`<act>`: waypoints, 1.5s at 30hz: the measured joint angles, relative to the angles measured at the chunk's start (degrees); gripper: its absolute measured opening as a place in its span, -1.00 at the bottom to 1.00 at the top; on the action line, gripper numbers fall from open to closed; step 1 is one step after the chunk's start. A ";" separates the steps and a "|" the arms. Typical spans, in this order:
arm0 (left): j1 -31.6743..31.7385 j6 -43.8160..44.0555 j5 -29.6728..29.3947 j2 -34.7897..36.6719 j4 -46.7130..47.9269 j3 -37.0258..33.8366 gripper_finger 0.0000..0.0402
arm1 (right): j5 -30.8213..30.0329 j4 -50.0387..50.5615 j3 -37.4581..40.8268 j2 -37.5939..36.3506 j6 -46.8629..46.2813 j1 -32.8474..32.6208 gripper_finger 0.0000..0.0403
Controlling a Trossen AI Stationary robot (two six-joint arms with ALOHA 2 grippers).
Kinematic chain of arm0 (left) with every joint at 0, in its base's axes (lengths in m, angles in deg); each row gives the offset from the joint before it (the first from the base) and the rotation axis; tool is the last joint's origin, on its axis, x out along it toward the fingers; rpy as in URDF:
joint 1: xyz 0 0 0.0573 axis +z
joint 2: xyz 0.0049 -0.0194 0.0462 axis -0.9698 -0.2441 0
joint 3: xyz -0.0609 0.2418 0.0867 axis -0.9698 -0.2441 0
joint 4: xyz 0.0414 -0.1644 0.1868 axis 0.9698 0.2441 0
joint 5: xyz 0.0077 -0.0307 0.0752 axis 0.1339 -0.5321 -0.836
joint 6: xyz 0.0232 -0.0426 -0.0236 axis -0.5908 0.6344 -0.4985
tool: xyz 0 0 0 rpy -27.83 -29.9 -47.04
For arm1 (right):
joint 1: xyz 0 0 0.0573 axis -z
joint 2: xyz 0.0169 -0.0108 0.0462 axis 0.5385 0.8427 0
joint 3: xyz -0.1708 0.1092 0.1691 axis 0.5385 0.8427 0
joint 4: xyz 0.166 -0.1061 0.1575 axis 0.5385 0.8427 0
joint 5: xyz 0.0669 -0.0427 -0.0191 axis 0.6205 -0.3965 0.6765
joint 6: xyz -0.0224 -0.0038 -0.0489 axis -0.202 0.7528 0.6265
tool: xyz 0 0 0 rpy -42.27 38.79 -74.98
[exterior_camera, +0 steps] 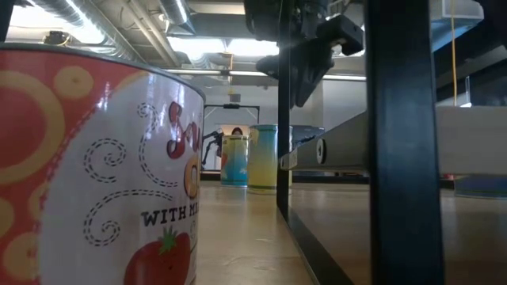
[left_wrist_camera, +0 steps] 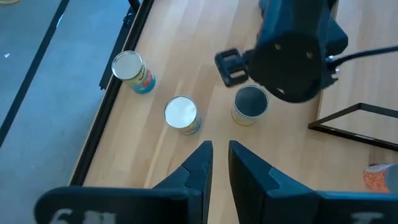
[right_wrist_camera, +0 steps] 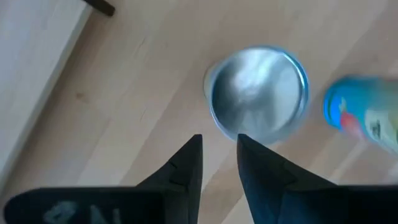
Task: Pick and place cans onto a shelf
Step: Put the canned carrots on the shelf
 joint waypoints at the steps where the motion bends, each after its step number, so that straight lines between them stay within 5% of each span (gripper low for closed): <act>1: 0.00 0.00 0.00 0.00 0.01 0.01 -0.77 | -0.02 -0.49 0.00 0.37 1.16 -0.26 -0.50; 45: 0.00 -0.42 -1.66 -0.02 0.00 0.02 -0.77 | 3.04 -8.82 3.54 1.30 2.15 -0.75 -0.50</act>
